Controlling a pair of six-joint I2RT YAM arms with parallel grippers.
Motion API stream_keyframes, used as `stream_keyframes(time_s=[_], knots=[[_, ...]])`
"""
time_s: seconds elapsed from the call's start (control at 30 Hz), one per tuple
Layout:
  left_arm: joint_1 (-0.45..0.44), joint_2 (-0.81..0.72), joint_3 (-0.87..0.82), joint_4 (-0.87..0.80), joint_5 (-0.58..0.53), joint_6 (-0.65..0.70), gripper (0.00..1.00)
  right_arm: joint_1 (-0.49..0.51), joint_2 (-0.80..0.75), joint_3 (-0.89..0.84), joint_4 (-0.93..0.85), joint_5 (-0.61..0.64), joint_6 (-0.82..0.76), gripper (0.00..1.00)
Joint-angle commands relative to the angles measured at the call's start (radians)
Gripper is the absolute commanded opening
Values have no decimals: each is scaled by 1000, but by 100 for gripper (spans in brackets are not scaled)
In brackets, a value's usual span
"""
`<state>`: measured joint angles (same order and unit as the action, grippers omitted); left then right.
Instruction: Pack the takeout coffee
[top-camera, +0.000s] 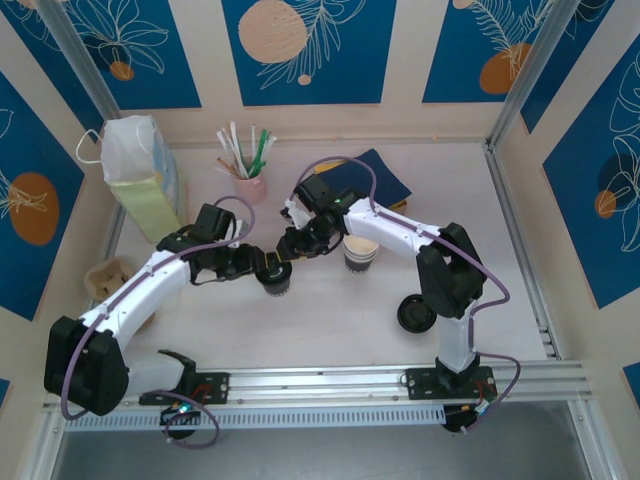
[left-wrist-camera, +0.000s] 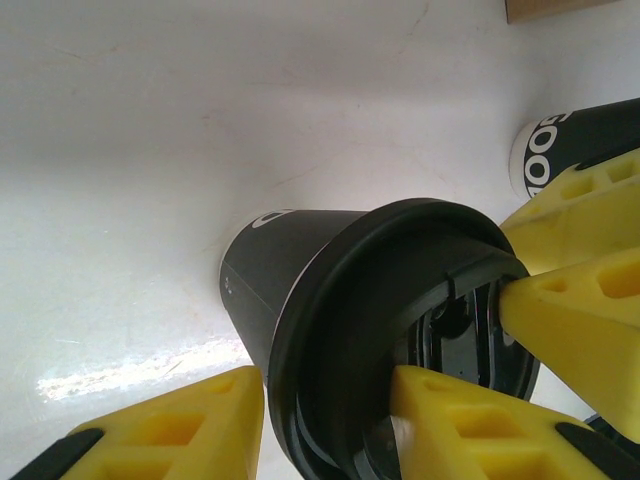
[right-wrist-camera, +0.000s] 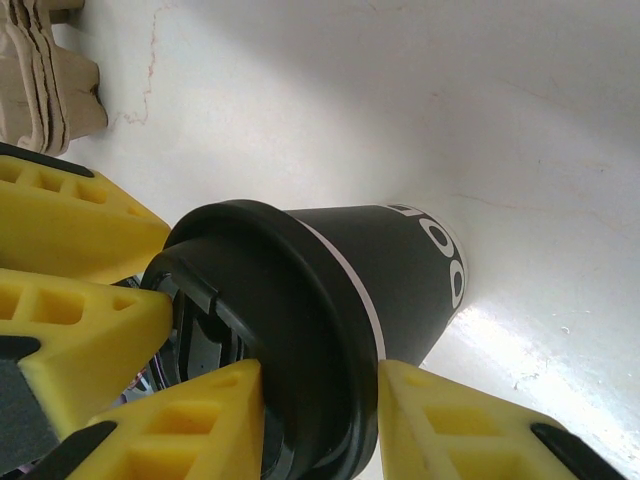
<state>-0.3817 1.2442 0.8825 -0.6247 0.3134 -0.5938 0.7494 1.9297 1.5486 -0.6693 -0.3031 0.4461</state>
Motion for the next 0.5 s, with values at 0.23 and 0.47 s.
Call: stream_keyframes(time_s=[0.23,0.47], knots=[[6,-15,63,-118,-31,-6,43,11,-25,49,-98,33,-4,40],[6,-18,135,-146,-39,-12,58,2,-63,123,-130,43,-9,54]])
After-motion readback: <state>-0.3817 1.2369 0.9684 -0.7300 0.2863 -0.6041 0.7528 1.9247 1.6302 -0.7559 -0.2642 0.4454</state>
